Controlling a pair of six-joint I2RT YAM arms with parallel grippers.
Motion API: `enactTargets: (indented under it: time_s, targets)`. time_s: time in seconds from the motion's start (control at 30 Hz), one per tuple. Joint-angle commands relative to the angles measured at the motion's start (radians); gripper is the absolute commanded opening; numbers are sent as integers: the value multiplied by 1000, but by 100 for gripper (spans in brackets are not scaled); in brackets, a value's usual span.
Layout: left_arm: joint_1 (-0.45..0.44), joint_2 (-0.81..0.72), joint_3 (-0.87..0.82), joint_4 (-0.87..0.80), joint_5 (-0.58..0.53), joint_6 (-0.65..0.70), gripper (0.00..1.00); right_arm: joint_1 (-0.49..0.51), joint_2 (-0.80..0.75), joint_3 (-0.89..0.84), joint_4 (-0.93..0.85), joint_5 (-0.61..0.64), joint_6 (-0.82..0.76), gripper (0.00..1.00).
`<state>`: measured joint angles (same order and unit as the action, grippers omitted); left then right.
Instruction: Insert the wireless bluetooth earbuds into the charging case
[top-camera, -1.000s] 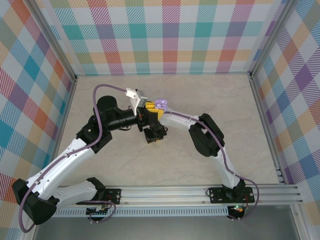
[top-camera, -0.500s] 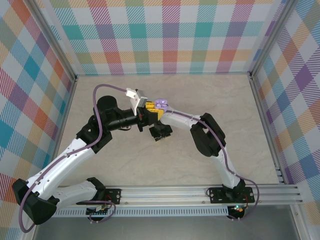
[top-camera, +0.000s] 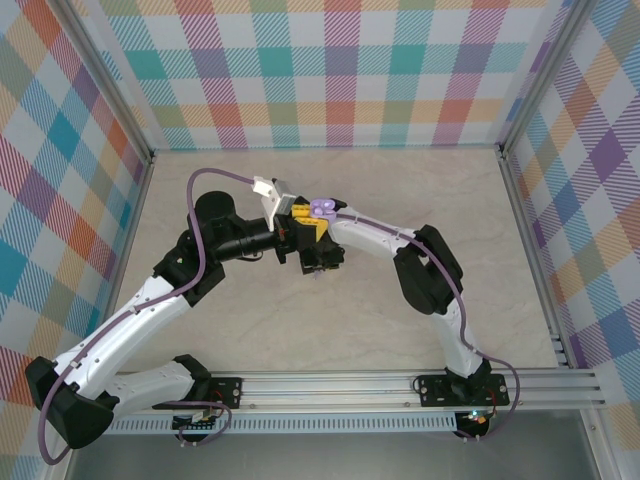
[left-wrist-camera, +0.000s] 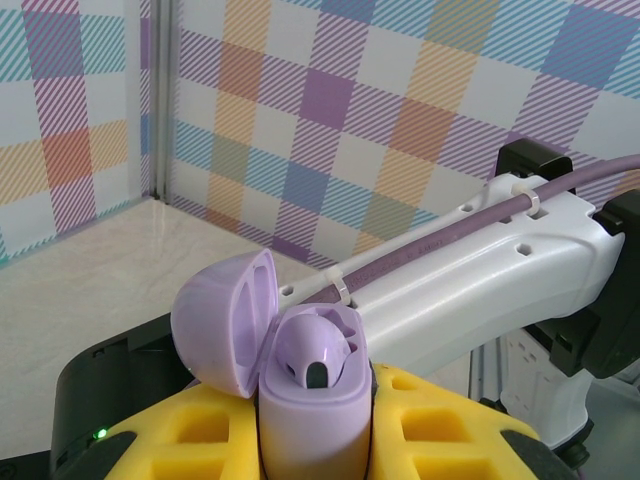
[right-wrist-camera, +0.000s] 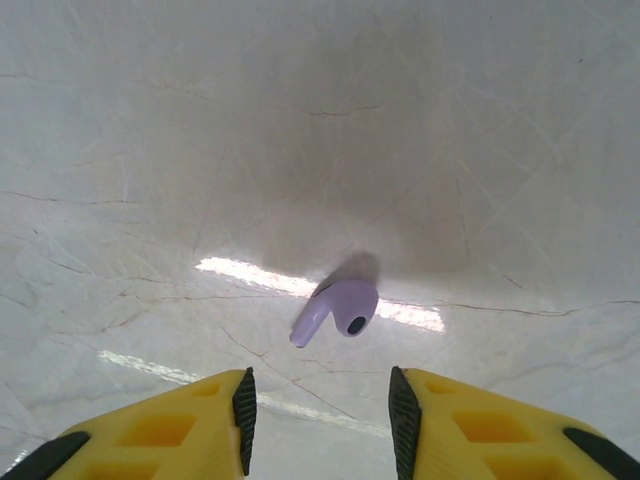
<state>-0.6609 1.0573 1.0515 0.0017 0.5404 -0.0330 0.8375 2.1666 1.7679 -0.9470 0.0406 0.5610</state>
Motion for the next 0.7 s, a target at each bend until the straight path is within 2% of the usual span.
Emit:
enactTargets:
  time_s: [0.0,0.17,0.37,0.67]
  targets:
    - [-10,0,18,35,20,-4,15,-3,50,26,-12,-13,75,39]
    - [-11,1,16,34,20,-4,15,-2,82,46,-37,45,97,35]
    - [-11,3,17,37,21,-4,15,-1,110,59,-32,46,88,33]
    - [-11,1,18,31,22,-1,15,-12,117,52,-65,115,19,25]
